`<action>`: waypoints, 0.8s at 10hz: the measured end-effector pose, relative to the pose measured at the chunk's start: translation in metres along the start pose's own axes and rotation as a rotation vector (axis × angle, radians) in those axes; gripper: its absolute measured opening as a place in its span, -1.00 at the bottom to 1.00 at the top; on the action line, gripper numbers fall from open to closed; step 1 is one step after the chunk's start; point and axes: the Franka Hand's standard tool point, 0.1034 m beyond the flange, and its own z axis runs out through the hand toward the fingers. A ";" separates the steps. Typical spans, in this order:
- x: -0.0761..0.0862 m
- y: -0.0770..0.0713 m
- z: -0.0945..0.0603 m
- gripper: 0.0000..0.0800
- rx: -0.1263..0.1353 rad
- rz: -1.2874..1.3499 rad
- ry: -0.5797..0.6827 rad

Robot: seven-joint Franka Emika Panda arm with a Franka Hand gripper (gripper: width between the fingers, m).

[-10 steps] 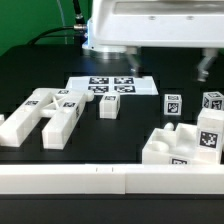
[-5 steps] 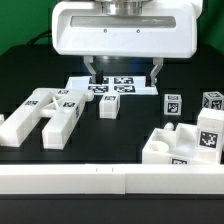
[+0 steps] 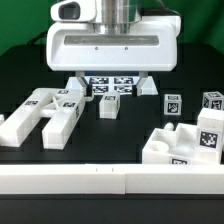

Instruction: Assemble chair

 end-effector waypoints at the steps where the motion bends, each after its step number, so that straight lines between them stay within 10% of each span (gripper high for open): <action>1: -0.002 -0.003 -0.001 0.62 0.008 0.003 -0.045; 8: -0.016 0.011 0.001 0.62 0.036 0.033 -0.432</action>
Offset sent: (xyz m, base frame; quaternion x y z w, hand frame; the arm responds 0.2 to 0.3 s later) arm 0.0000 0.0000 0.0000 0.0000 -0.1938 0.0000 0.9810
